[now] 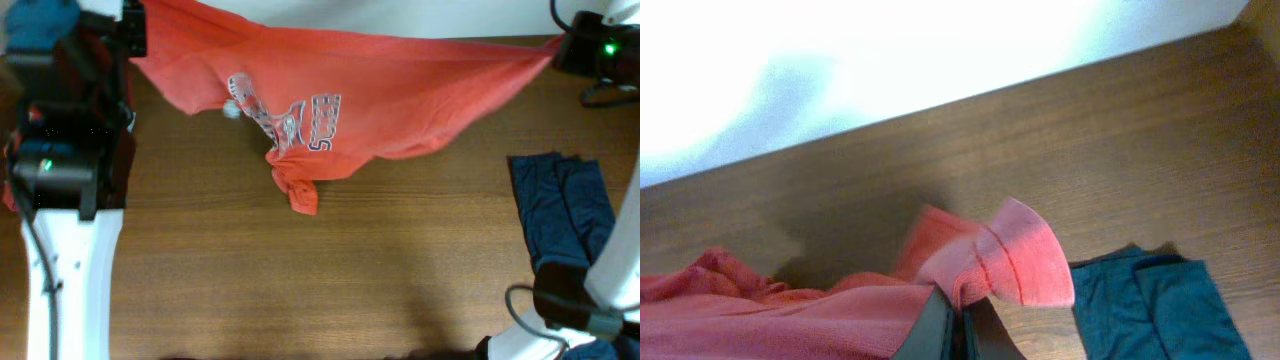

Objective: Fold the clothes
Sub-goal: 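Lift the orange t-shirt high with both grippers and shake it out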

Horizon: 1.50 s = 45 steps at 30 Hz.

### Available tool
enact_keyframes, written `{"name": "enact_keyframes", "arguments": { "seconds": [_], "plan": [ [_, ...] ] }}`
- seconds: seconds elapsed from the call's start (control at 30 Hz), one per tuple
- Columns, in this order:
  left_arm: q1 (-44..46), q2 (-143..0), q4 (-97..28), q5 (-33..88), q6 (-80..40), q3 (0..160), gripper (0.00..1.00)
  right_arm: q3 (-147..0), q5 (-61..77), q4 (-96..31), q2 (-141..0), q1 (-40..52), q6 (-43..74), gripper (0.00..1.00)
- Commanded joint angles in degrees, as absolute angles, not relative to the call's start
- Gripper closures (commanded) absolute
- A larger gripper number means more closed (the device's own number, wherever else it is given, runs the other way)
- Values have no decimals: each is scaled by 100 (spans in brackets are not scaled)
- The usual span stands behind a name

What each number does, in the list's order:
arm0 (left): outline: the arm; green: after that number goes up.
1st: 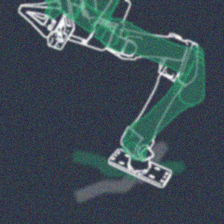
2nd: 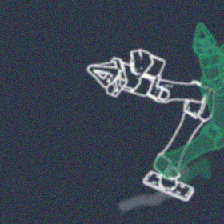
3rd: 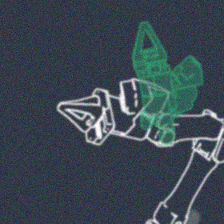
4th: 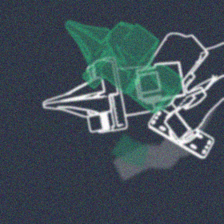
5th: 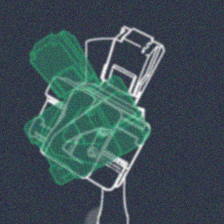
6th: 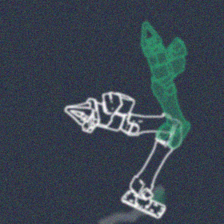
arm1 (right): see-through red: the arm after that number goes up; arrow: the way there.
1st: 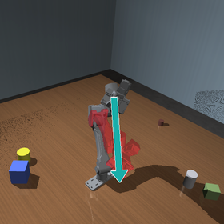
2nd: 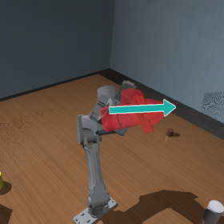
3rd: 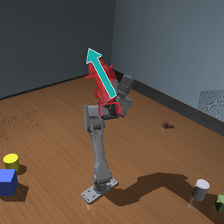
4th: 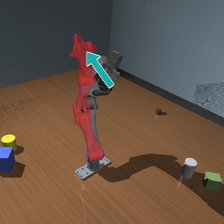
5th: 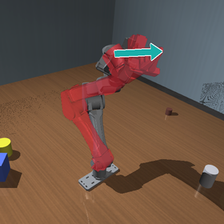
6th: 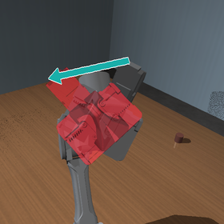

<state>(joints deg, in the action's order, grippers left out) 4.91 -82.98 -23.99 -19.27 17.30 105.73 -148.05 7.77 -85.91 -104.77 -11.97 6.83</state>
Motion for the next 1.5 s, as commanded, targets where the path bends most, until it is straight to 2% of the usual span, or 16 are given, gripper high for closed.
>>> {"name": "enact_keyframes", "arguments": {
  "seconds": [0.0, 0.3, 0.47, 0.63, 0.83, 0.93, 1.07, 1.17, 1.33, 1.47],
  "plan": [
    [458, -7673, -2228, -2532, 1911, 10704, 99, -14997, 397, -8674, -9837, -1251, 620, 96],
    [454, -6849, -2145, -2685, 2414, 10704, 99, -14997, 405, -8650, -8925, -1245, 620, 96],
    [384, -7043, -2143, -2668, 2412, 10704, 99, -14991, 449, -8346, -9188, -1240, 622, 96],
    [78, -7817, -1887, -2305, 2408, 10704, 99, -14991, 711, -7802, -9839, -1240, 528, 96],
    [-139, -9144, -480, -2158, 2322, 10704, 100, -14991, 1070, -6119, -11019, -1063, 14, 96],
    [-145, -9701, 696, -2027, 2322, 10704, 100, -14991, 1236, -4930, -11491, -923, -45, 96],
    [-156, -10027, 2270, -1968, 2324, 10715, 99, -14991, 1247, -3651, -11740, -801, -43, 96],
    [-167, -10027, 2783, -1966, 2327, 10971, 100, -15008, 1229, -3131, -11708, -751, -43, 96],
    [-167, -10027, 2259, -1730, 2329, 11697, 99, -15026, 1223, -3096, -11511, -757, -47, 96],
    [-167, -10009, 600, -1579, 2327, 11939, 100, -15026, 1116, -4088, -11367, -777, -71, 96]
  ]
}}
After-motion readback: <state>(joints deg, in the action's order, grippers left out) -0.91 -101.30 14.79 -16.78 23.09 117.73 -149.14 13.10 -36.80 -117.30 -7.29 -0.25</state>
